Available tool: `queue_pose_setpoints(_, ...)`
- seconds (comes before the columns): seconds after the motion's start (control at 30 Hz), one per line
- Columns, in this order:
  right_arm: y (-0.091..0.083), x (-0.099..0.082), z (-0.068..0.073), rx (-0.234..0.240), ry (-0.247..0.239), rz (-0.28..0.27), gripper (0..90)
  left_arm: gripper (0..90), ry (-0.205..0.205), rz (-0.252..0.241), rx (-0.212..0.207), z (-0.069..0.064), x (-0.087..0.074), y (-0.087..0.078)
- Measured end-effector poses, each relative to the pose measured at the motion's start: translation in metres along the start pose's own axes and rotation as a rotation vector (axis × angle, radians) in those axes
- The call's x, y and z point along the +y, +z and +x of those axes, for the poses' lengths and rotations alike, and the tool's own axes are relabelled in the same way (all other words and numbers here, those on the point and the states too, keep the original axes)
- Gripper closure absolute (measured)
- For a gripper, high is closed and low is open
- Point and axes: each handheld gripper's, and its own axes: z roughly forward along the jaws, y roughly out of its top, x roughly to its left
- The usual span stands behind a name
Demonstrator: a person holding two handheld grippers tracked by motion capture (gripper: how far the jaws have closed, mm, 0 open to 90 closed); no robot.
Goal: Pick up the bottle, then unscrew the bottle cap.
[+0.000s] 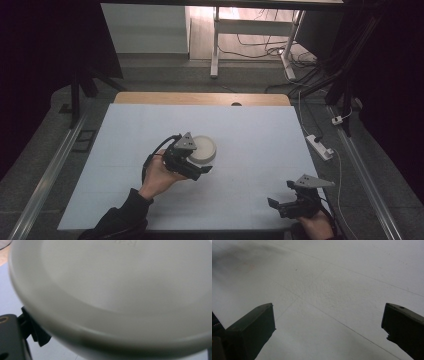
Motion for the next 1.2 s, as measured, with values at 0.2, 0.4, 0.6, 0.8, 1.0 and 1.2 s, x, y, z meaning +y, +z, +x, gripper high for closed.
queue_pose_setpoints(0.2, 0.0, 0.0, 0.0, 0.0, -0.003, 0.001, 0.0, 7.2, 0.007, 0.007, -0.01, -0.002, 0.001, 0.003)
queue_pose_setpoints(0.4, -0.001, 0.0, 0.0, 0.003, -0.002, -0.007, 0.0, 7.2, -0.002, 0.004, -0.004, -0.002, -0.001, 0.003)
queue_pose_setpoints(0.6, -0.001, 0.0, 0.001, -0.004, -0.01, -0.011, 0.0, 7.3, -0.002, -0.004, -0.005, -0.002, -0.001, 0.001)
queue_pose_setpoints(0.8, -0.002, 0.001, 0.002, -0.003, -0.019, -0.03, 0.0, 7.2, 0.001, -0.004, -0.006, -0.003, -0.002, 0.001)
queue_pose_setpoints(1.0, -0.002, 0.005, 0.008, 0.016, -0.044, -0.043, 0.0, 7.2, -0.005, -0.008, -0.008, -0.001, -0.003, 0.0)
queue_pose_setpoints(1.2, -0.001, 0.011, 0.014, 0.04, -0.059, -0.054, 0.0, 7.2, -0.007, -0.01, -0.007, -0.001, -0.004, -0.001)
